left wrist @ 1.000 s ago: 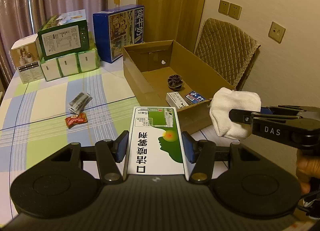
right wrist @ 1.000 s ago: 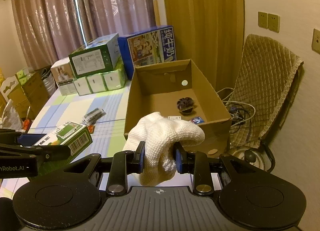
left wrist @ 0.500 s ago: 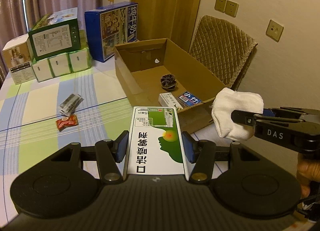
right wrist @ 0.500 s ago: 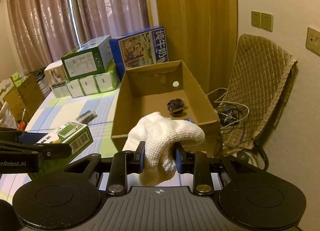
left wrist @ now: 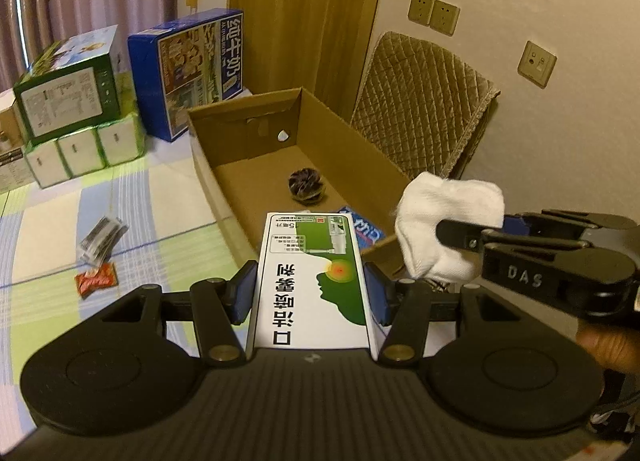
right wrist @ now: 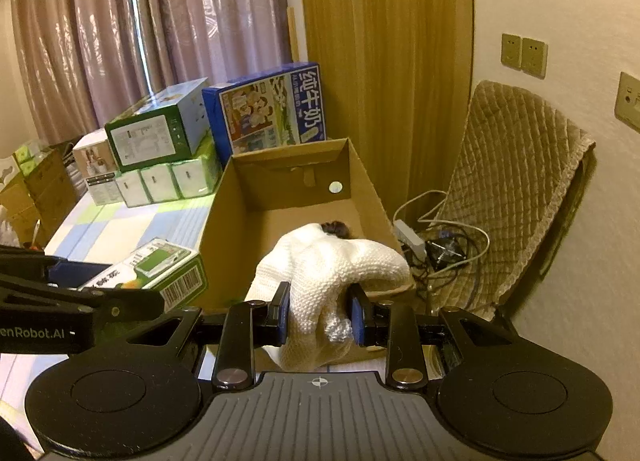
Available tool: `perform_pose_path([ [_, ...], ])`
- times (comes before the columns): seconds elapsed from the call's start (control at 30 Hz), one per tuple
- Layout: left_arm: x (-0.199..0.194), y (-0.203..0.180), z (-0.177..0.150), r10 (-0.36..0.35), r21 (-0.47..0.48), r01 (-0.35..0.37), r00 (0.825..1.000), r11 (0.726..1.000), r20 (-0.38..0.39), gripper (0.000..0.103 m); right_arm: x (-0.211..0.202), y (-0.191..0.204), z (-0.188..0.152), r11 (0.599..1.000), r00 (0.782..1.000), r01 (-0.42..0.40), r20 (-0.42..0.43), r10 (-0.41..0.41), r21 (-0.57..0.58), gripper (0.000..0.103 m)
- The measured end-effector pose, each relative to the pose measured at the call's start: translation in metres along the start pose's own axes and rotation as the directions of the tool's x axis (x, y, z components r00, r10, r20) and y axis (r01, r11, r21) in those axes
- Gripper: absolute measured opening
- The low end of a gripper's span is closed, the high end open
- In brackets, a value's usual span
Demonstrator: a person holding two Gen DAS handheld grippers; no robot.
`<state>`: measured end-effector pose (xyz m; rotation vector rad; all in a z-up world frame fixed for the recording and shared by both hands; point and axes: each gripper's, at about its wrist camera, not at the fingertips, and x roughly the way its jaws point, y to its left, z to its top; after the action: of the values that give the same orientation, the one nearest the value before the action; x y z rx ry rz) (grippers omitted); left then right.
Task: Organize objects
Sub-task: 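Move the green-and-white box and the cloth over the cardboard box with both tools, then release the green box with the left tool while the right tool drops the cloth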
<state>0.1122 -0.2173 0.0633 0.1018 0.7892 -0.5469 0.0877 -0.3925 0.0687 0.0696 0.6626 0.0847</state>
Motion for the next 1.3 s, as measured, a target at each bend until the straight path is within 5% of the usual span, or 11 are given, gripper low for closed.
perform_pose_path([
  [0.63, 0.084, 0.016, 0.06, 0.02, 0.052, -0.017, 0.999, 0.999, -0.049, 0.051, 0.068, -0.038, 0.046, 0.999, 0.999, 0.005, -0.052, -0.003, 0.047, 0.026],
  [0.7, 0.089, 0.017, 0.065, 0.012, 0.048, -0.01, 0.999, 0.999, -0.042, 0.039, 0.072, -0.039, 0.048, 0.999, 0.998, 0.005, -0.056, -0.002, 0.054, 0.026],
  [0.87, 0.104, 0.017, 0.077, 0.008, 0.05, -0.007, 1.0, 0.999, -0.027, 0.04, 0.083, -0.041, 0.048, 0.998, 0.997, 0.005, -0.071, 0.0, 0.062, 0.026],
  [1.3, 0.068, 0.055, 0.052, 0.044, -0.009, -0.044, 0.999, 0.999, 0.001, 0.048, 0.082, -0.029, 0.038, 0.996, 0.995, -0.05, -0.08, 0.056, 0.071, 0.026],
])
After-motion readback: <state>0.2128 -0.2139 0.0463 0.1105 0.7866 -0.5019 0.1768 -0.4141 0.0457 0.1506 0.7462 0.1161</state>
